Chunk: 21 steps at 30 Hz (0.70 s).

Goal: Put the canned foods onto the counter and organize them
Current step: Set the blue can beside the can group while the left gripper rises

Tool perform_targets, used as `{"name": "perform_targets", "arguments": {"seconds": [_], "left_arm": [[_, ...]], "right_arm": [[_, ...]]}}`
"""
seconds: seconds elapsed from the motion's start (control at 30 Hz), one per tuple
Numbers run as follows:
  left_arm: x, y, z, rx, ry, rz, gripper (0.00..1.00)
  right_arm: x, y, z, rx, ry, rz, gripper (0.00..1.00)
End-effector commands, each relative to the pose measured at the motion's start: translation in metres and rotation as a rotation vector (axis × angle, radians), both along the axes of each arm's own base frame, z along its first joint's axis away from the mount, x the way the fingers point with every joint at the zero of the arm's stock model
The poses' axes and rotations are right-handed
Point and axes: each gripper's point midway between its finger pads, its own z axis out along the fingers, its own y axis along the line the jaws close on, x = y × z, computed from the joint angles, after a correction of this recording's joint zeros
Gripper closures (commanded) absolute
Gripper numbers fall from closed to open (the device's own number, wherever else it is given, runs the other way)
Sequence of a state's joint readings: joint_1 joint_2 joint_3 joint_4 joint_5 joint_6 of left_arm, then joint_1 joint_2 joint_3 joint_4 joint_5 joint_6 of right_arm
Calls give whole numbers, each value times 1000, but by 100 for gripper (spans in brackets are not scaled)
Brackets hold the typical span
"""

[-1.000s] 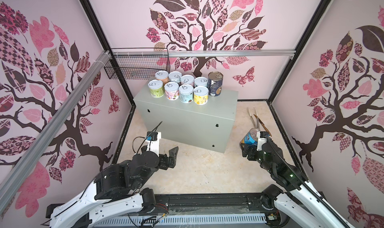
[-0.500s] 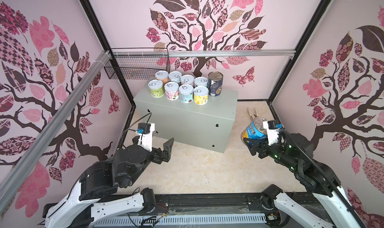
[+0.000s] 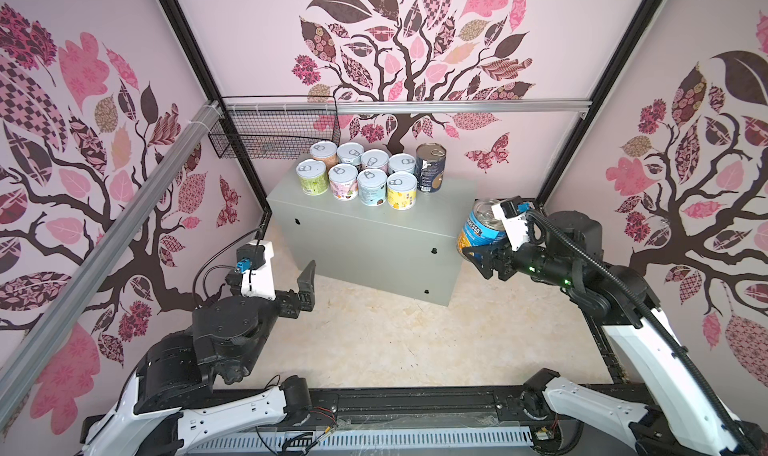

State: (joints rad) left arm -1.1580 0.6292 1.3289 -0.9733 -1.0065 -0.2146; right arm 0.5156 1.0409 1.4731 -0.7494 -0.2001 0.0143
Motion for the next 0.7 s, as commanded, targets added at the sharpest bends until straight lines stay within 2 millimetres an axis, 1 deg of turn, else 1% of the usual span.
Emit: {"name": "perform_targets", "arguments": {"seconds": [0.0, 0.17, 0.3, 0.4, 0.47, 0.5, 0.57, 0.67], "left_arm": [[3, -6, -5, 22, -18, -3, 2], [6, -30, -21, 15, 1, -73, 2], [16, -42, -34, 34, 34, -71, 2], [32, -53, -52, -14, 109, -81, 2], [46, -58, -70, -72, 196, -85, 2], [50, -61, -75, -102, 226, -96, 2], [59, -58, -82, -154, 258, -77, 2], [64, -56, -86, -195, 261, -55, 2]], "right_arm": [[6, 14, 78, 116, -232, 61, 62], [29, 31, 86, 111, -234, 89, 63], [47, 45, 87, 99, -221, 108, 63], [60, 52, 85, 85, -215, 106, 64], [68, 55, 86, 79, -220, 106, 64], [70, 57, 85, 77, -219, 107, 64], [76, 61, 84, 73, -216, 115, 64], [83, 66, 81, 57, -212, 122, 64]]}}
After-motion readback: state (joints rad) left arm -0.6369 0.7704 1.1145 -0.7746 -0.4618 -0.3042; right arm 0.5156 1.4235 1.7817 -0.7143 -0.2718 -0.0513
